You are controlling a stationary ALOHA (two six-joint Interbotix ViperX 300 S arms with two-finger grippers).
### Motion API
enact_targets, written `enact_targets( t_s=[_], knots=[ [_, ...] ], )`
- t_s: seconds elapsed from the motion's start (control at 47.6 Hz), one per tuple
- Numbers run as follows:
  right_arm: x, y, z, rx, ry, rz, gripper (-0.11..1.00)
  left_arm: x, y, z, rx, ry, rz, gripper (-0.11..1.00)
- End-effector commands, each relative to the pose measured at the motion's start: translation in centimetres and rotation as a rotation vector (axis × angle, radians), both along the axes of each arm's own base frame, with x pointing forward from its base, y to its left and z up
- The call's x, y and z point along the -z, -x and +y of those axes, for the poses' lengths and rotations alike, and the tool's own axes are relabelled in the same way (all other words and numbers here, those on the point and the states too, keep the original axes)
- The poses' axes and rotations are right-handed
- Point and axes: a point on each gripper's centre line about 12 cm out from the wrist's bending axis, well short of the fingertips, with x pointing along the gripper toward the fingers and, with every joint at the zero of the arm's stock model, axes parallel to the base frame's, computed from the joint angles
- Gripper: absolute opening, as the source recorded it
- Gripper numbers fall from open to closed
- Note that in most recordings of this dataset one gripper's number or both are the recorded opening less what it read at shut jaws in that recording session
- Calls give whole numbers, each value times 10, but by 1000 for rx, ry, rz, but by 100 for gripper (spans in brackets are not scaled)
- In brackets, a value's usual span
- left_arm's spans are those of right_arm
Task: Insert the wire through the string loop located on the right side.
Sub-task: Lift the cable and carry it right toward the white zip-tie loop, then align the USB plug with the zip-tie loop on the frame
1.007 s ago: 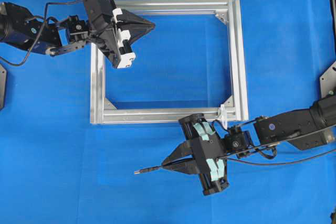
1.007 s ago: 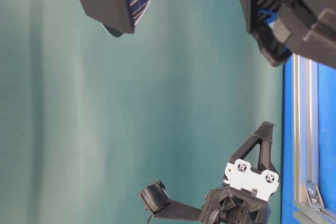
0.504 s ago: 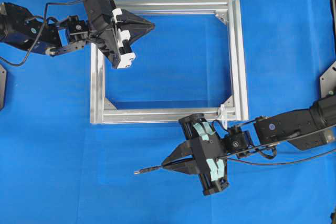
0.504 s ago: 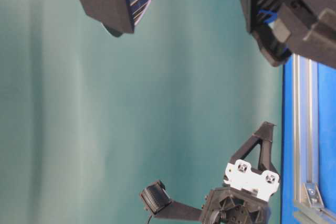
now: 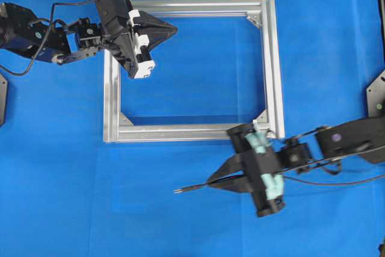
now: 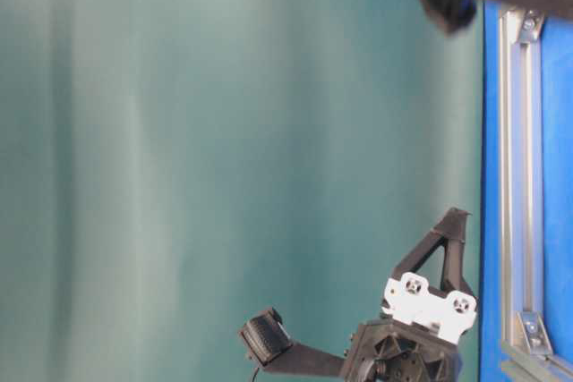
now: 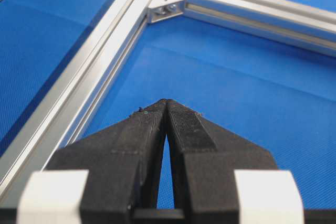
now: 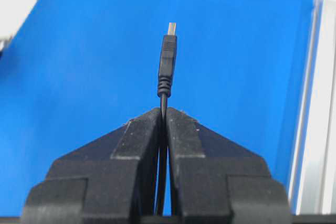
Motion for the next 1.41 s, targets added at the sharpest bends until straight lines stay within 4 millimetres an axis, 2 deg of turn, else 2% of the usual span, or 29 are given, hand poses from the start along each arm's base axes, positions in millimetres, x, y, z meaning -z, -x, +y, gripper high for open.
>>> enact_targets(
  t_s=[0.0,0.441,0.693,0.944,1.196,1.385],
  knots=[
    [-13,14,-1,-9,-14,-28,-2,-14,-2,0,4,-13,-41,0],
    [-7,96,-29,-3,-2,69,-2,-15,-2,0,4,-14,-44,0],
    [-8,129,-41,-2,1,110,-2,-15,-2,0,3,-13,-46,0],
    [-8,142,-45,-4,2,117,-2,-15,-2,0,3,-14,-49,0],
    [-6,142,-46,1,3,122,-2,-15,-2,0,4,-15,-47,0],
    [-2,141,-59,53,9,132,-2,-15,-2,0,4,-15,-47,0]
  ],
)
